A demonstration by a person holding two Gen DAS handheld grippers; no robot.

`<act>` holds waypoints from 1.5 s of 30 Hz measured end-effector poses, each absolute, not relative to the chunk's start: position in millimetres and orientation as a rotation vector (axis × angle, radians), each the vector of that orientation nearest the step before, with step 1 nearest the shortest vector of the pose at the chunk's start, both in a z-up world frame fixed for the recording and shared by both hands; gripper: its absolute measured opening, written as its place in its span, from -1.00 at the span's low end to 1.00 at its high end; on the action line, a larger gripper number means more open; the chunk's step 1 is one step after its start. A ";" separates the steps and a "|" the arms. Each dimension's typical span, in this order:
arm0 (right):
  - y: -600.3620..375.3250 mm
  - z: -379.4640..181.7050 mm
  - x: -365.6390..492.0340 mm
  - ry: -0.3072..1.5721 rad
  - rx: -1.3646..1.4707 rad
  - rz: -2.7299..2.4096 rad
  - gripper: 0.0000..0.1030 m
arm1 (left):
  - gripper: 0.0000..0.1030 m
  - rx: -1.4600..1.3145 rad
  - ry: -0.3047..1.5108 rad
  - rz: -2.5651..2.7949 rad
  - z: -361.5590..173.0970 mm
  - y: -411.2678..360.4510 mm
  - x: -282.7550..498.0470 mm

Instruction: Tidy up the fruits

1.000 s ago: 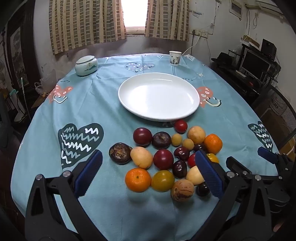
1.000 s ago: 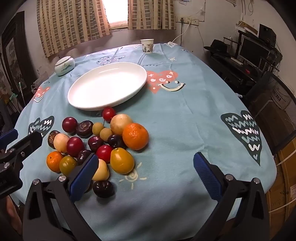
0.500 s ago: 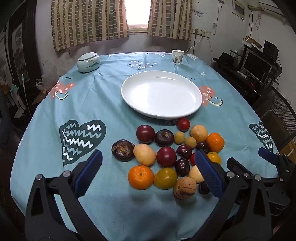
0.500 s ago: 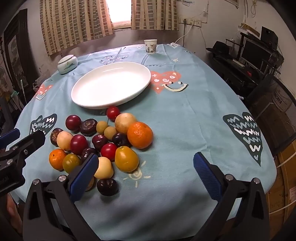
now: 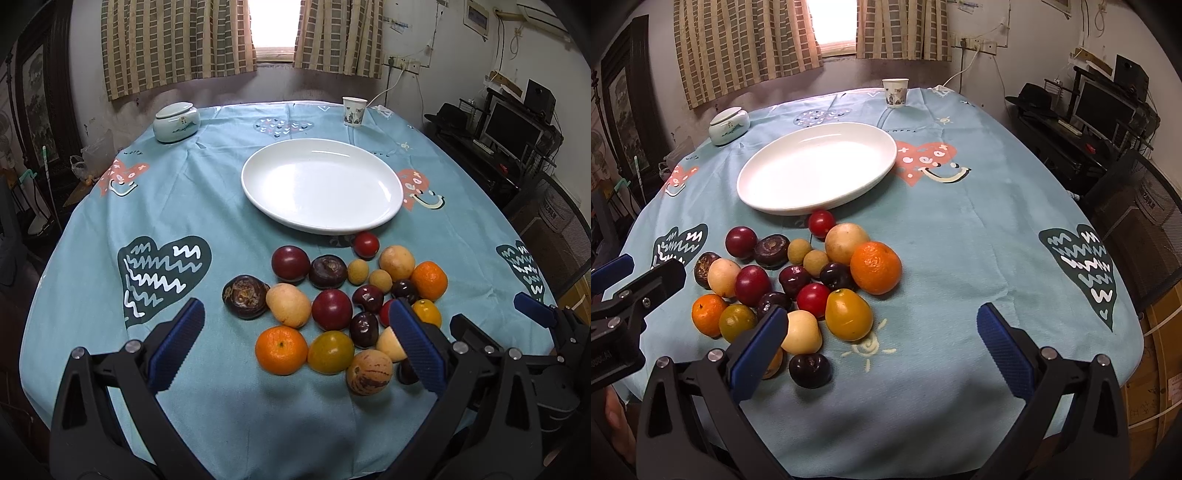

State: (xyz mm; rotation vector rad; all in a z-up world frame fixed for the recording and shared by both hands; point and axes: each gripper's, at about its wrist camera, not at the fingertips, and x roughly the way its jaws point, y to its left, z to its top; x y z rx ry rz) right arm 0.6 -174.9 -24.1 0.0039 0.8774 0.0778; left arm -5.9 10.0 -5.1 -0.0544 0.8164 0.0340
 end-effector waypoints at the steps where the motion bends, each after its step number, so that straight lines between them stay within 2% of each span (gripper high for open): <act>1: -174.8 -24.2 0.6 0.878 0.004 0.078 0.97 | 0.96 -0.055 0.817 0.034 -5.1 10.0 -5.9; 45: -158.1 -25.6 -3.3 0.876 -0.002 0.086 0.97 | 0.96 -0.059 0.829 0.027 -10.0 7.8 -8.4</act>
